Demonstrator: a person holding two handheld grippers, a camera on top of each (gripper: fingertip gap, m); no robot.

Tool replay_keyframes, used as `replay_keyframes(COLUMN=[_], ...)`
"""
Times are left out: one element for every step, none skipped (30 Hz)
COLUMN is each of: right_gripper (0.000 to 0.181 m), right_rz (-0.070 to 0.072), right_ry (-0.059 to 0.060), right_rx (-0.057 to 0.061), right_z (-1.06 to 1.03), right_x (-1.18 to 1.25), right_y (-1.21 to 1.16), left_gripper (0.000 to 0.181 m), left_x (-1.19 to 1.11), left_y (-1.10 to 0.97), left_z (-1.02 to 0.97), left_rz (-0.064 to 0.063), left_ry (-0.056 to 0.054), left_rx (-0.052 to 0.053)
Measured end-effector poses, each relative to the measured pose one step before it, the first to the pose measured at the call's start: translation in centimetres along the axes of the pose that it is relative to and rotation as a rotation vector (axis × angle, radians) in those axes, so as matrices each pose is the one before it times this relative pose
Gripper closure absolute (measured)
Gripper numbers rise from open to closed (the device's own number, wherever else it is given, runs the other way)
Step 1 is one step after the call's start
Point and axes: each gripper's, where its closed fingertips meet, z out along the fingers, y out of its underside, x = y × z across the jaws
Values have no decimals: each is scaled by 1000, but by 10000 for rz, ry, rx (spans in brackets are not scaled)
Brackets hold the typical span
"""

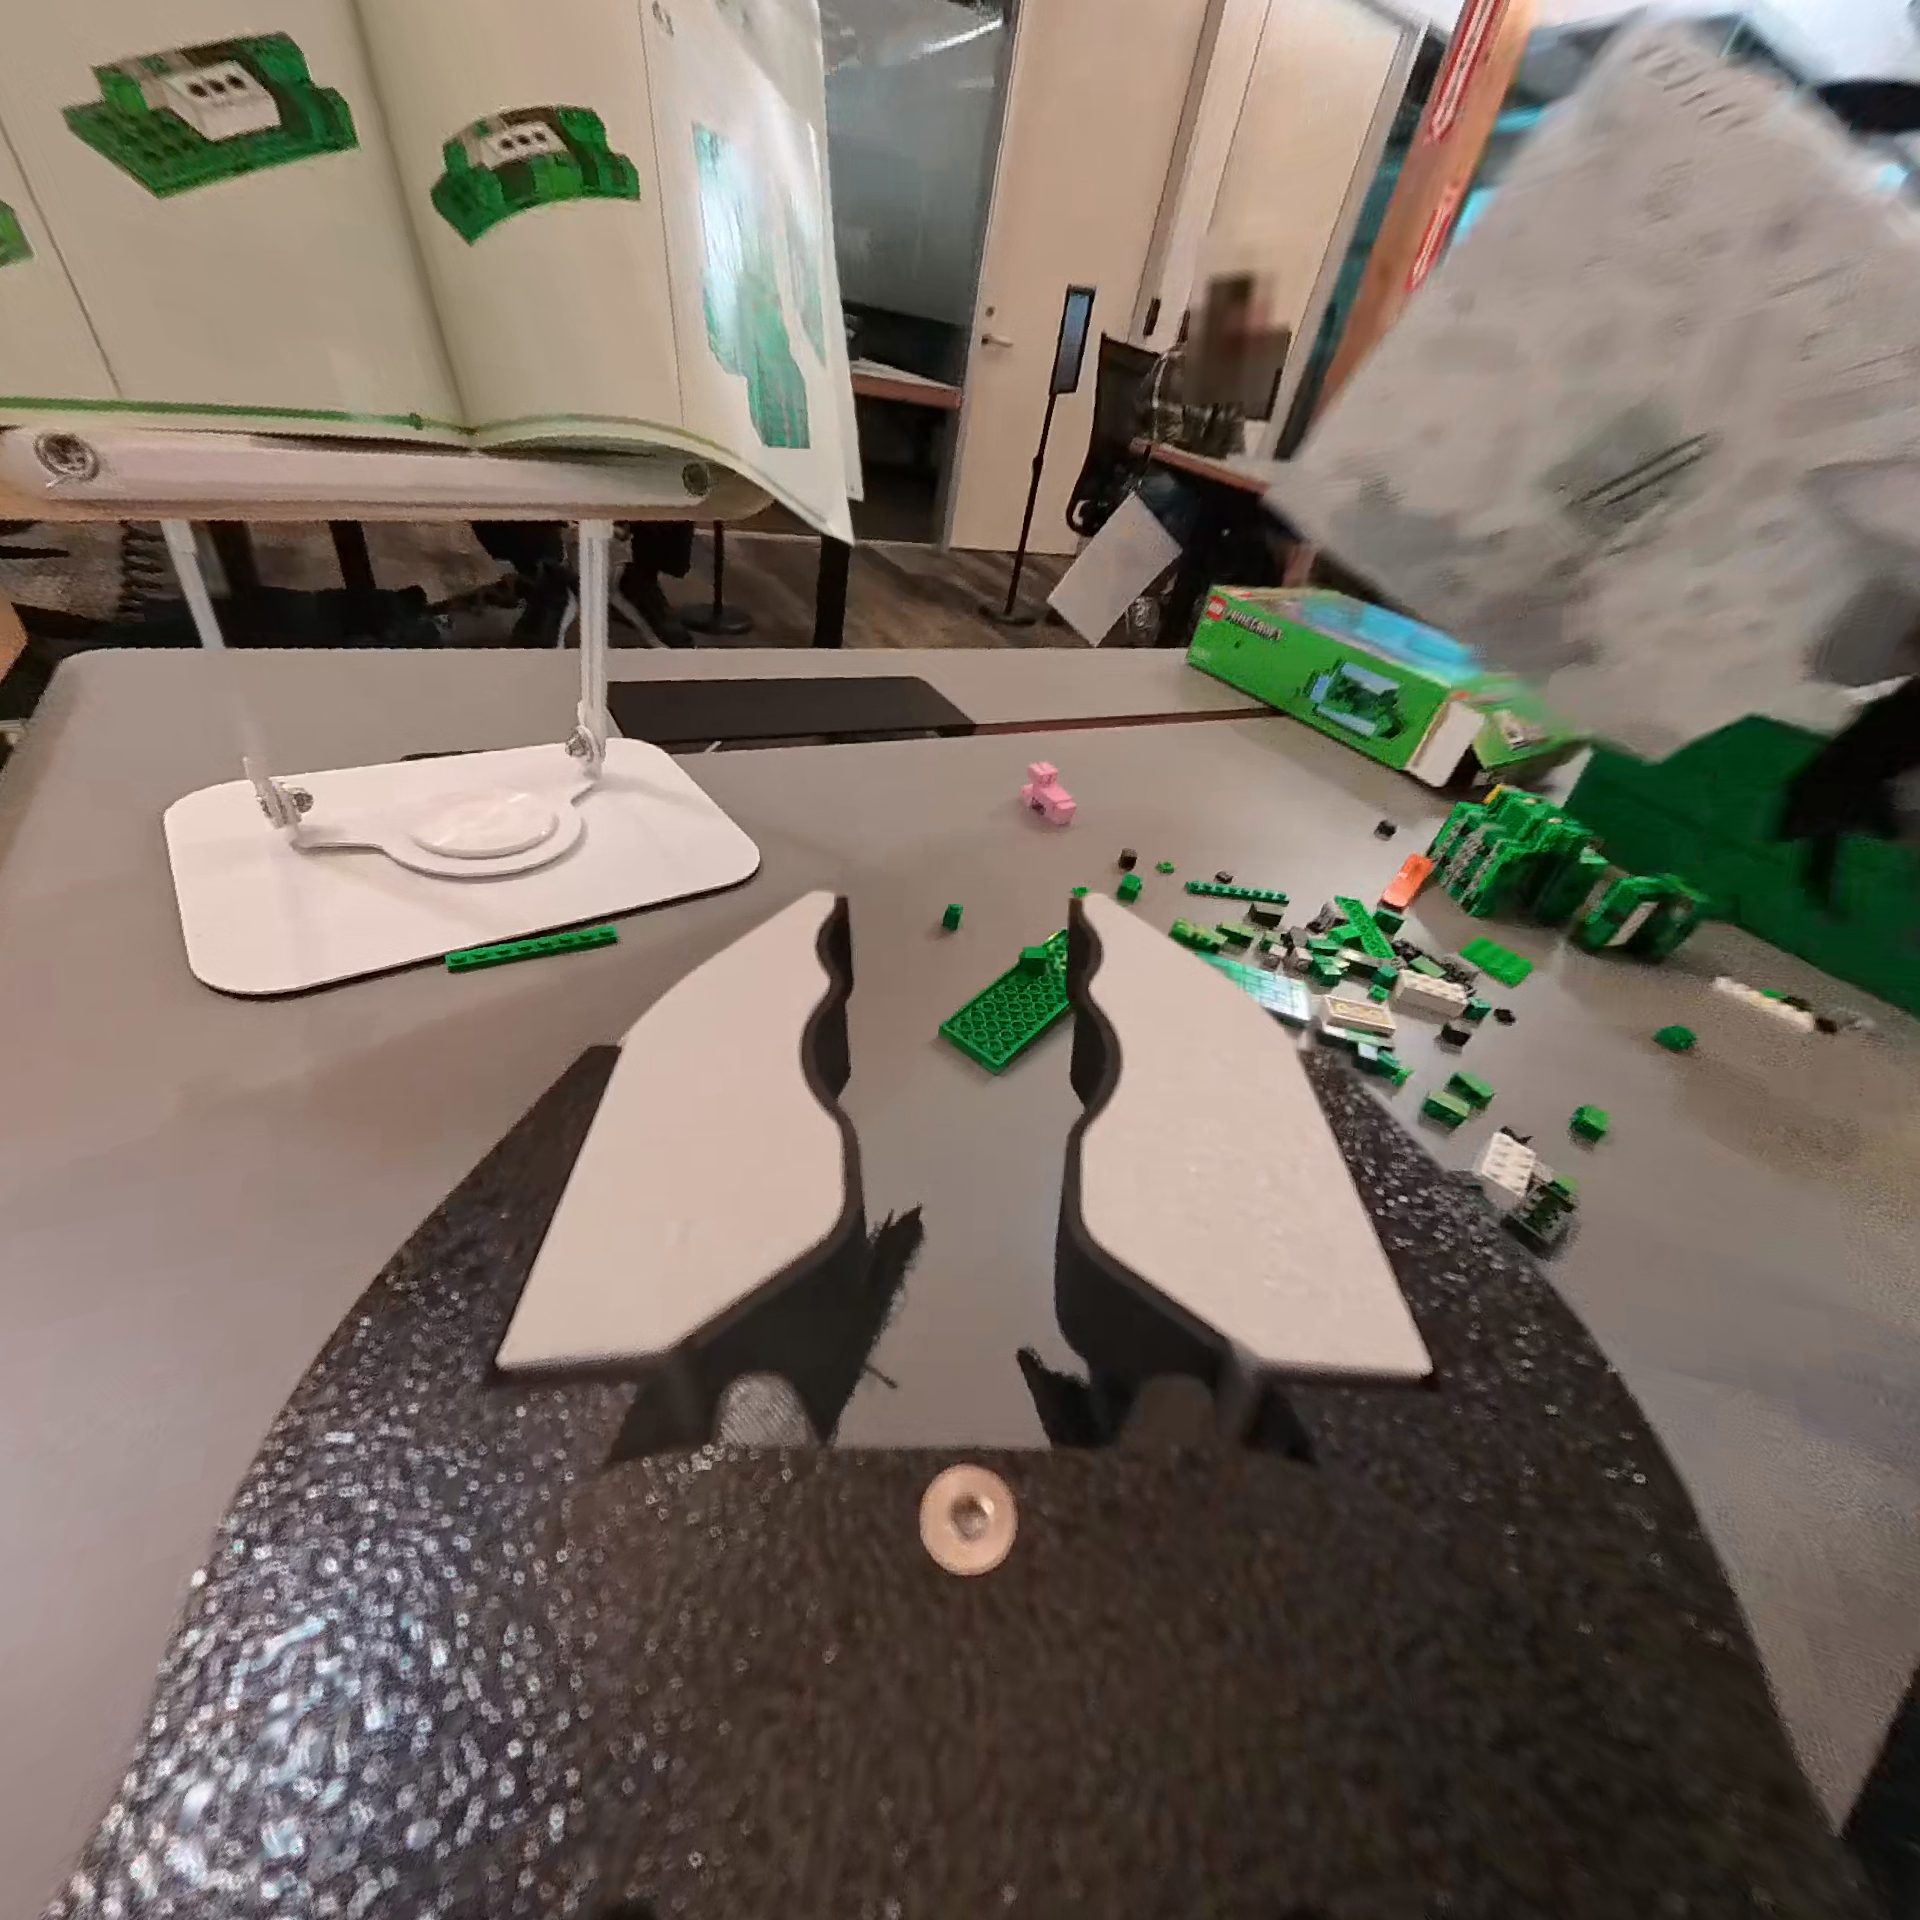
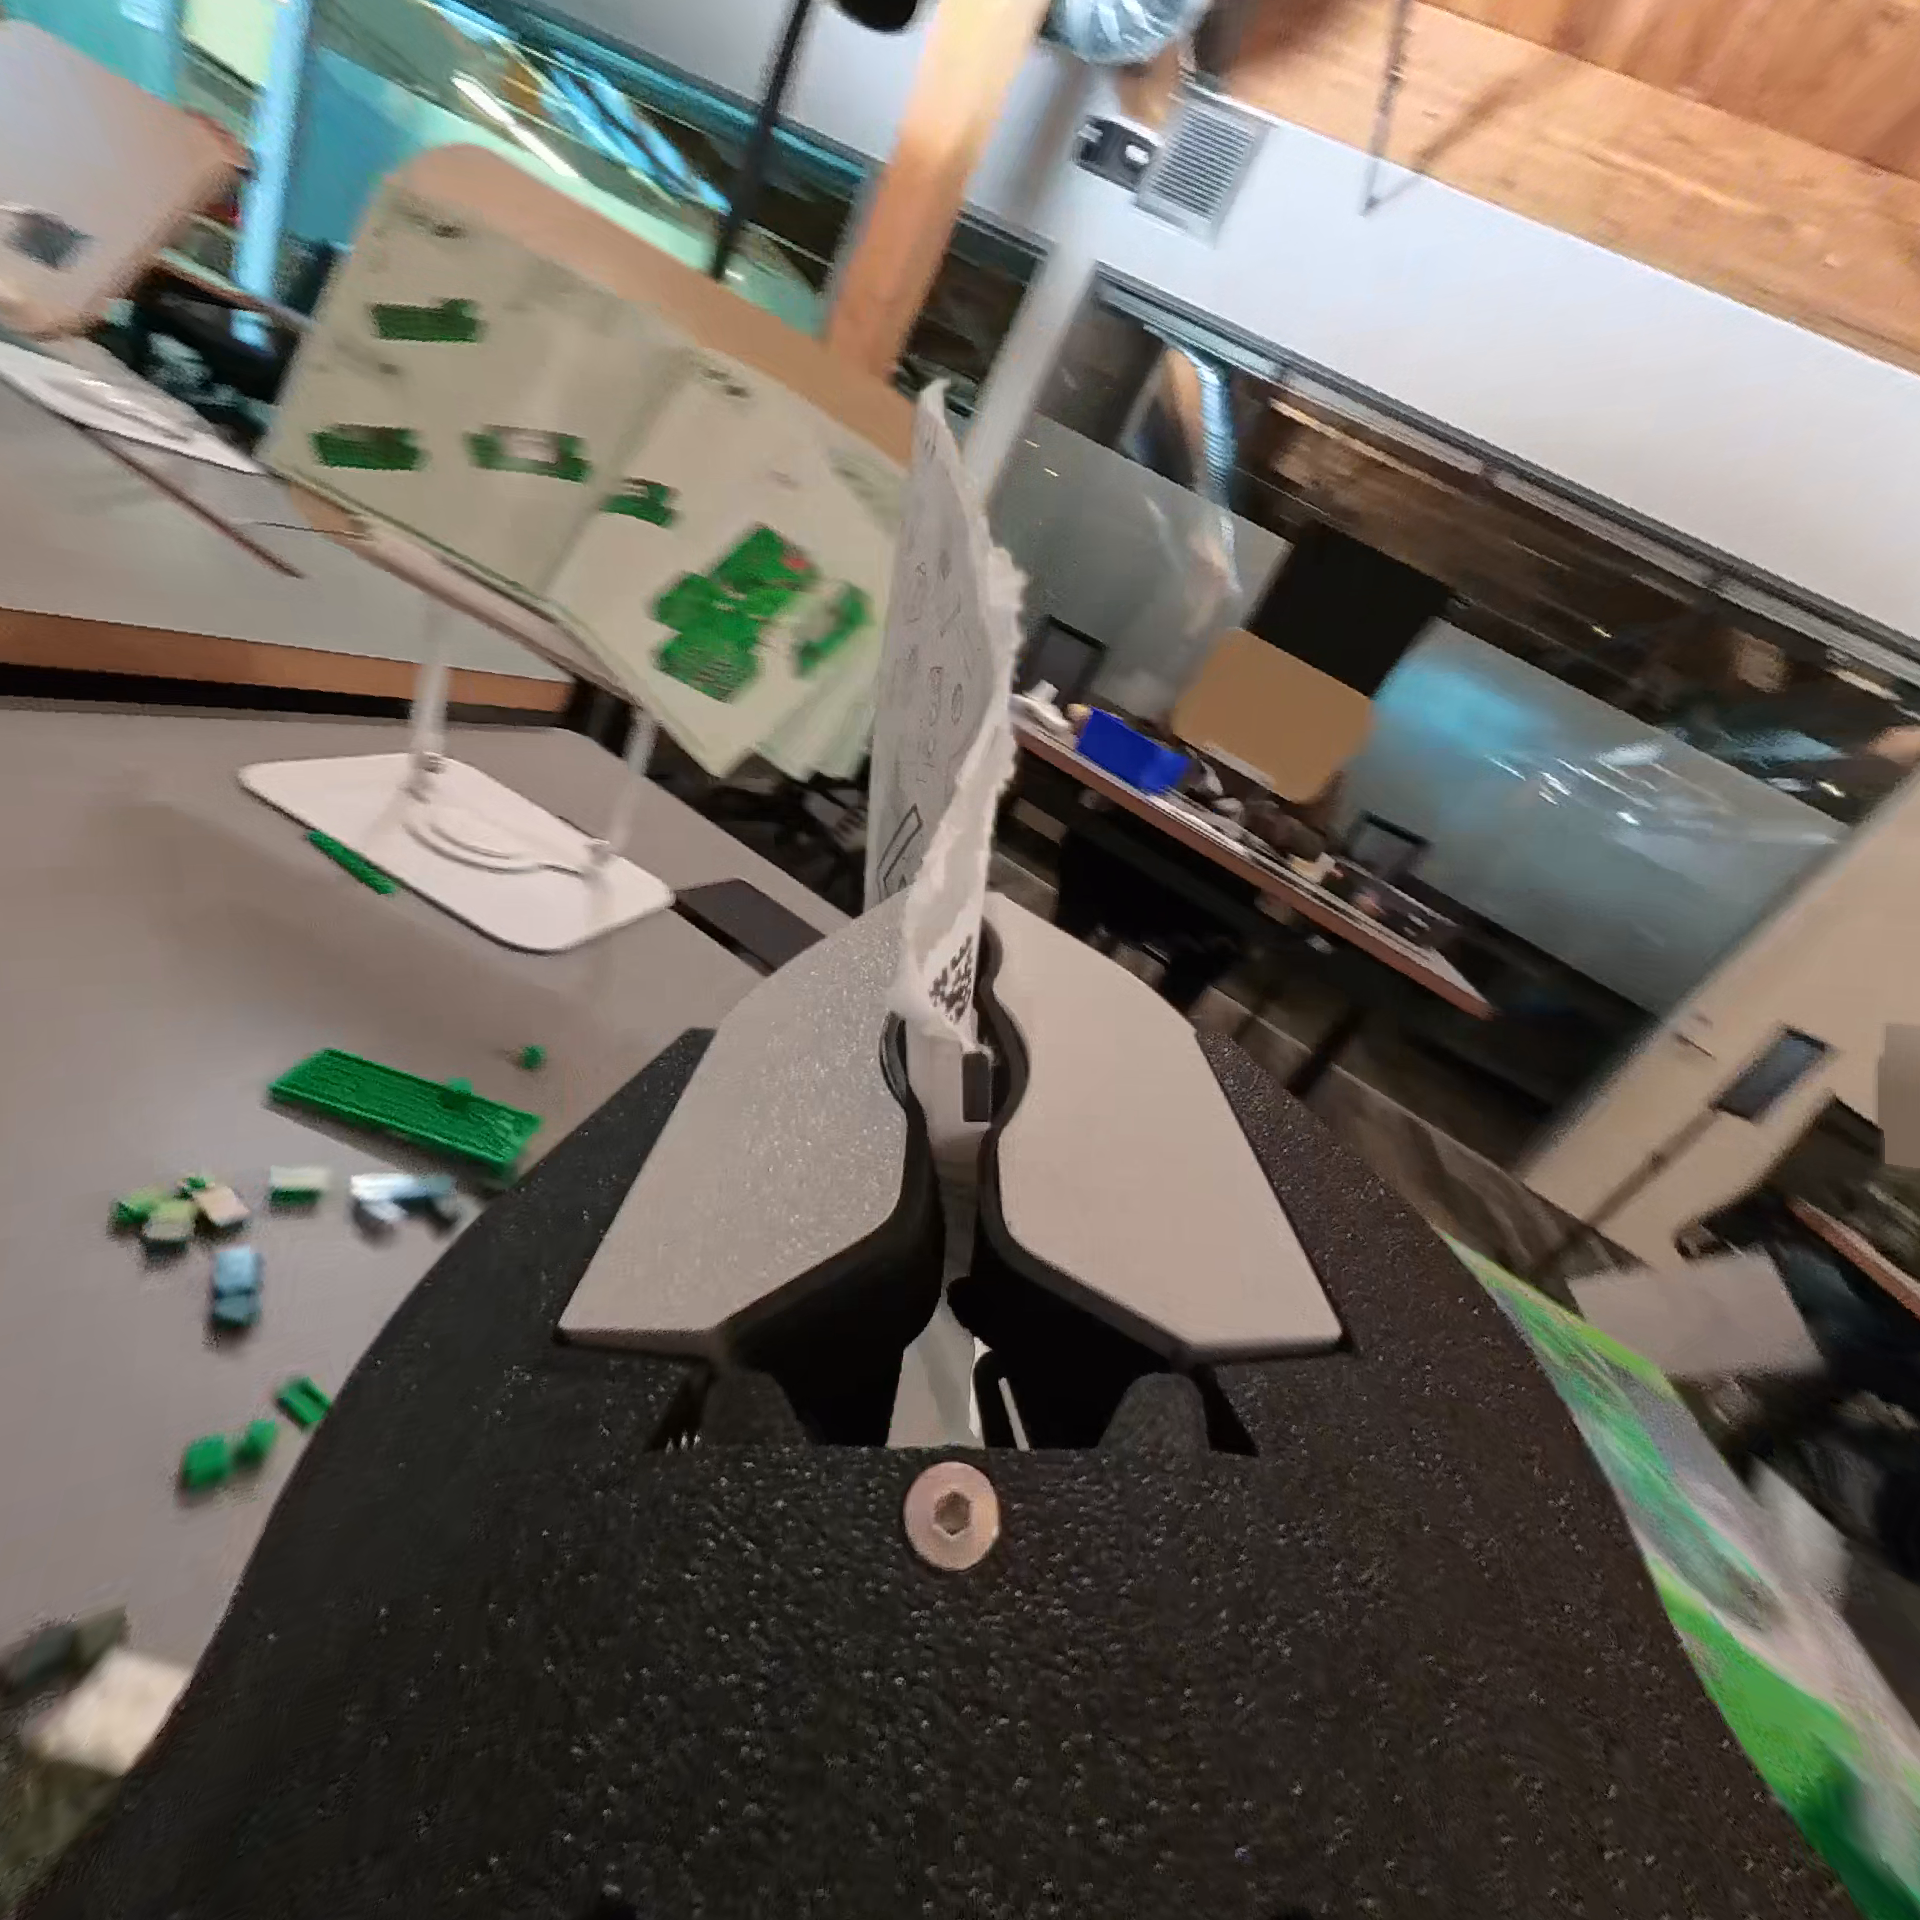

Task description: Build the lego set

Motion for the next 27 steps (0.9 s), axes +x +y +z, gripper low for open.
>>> replay_keyframes(right_gripper=[181, 181, 181, 181, 181, 181, 181, 181, 181, 181, 181, 181, 181, 181, 181, 181, 181, 181, 181, 181, 181, 181, 181, 181, 181, 181, 181], right_rz=[134, 109, 43, -22, -111, -217, -236, -178, -118, -27, 34, 31, 71, 113, 106, 76, 71, 67, 93, 86, 10, -38, -3, 17, 17, 65, 115], right_ry=[451, 546, 571, 599, 676, 726, 733, 667, 554, 419, 316, 287, 209, 61, -53, -120, -135, -120, -156, -129, -9, 34, 28, 50, 4, -84, -155], right_rx=[-146, -123, -103, -92, -129, -167, -193, -247, -247, -257, -324, -300, -235, -219, -181, -148, -124, -103, -63, -64, -111, -105, -67, -75, -88, -119, -121], right_z=[-2159, -2219, -2190, -2118, -1989, -1790, -1507, -1202, -926, -632, -394, -224, -73, 37, 128, 159, 193, 227, 296, 362, 420, 471, 520, 542, 594, 638, 662], right_x=[2509, 2702, 2799, 2899, 3040, 3155, 3179, 3077, 2832, 2514, 2198, 1944, 1581, 1148, 784, 504, 373, 288, 171, 148, 256, 233, 169, 151, 66, -72, -184], right_y=[116, 42, -24, -74, -50, 62, 254, 499, 681, 848, 1079, 1156, 1132, 1111, 1017, 919, 826, 742, 645, 601, 629, 611, 539, 558, 576, 637, 663], left_gripper=[143, 144, 144, 144, 144, 144, 144, 144, 144, 144, 144, 144, 144, 144, 144, 144, 144, 145, 145, 145, 146, 147, 148, 148, 149, 149, 149], left_x=[163, 142, 145, 176, 207, 264, 331, 388, 455, 558, 637, 678, 733, 679, 531, 387, 228, 48, -31, -123, -249, -351, -332, -290, -270, -319, -325], left_y=[155, 150, 155, 170, 155, 159, 132, 105, 71, 49, 45, 24, 28, 107, 192, 217, 161, 140, 118, 84, 60, 3, -19, 23, 115, 229, 333], left_z=[278, 276, 267, 281, 292, 312, 326, 340, 354, 374, 386, 397, 412, 415, 405, 365, 311, 236, 171, 135, 107, 102, 109, 120, 158, 212, 220], left_rz=[111, 119, 132, 140, 135, 125, 113, 102, 90, 72, 26, -34, -38, 13, 88, 176, 255, 292, 289, 280, 237, 132, 52, -31, -69, -45, -27], left_ry=[-72, -85, -96, -87, -81, -60, -39, -22, 5, 68, 110, 133, 171, 147, 45, -47, -143, -260, -305, -332, -387, -411, -349, -281, -228, -226, -213], left_rx=[-66, -66, -73, -82, -84, -95, -88, -55, -33, -13, 11, 34, 40, -3, -62, -75, -34, 2, 4, 24, 58, 105, 135, 122, 71, 12, -47])
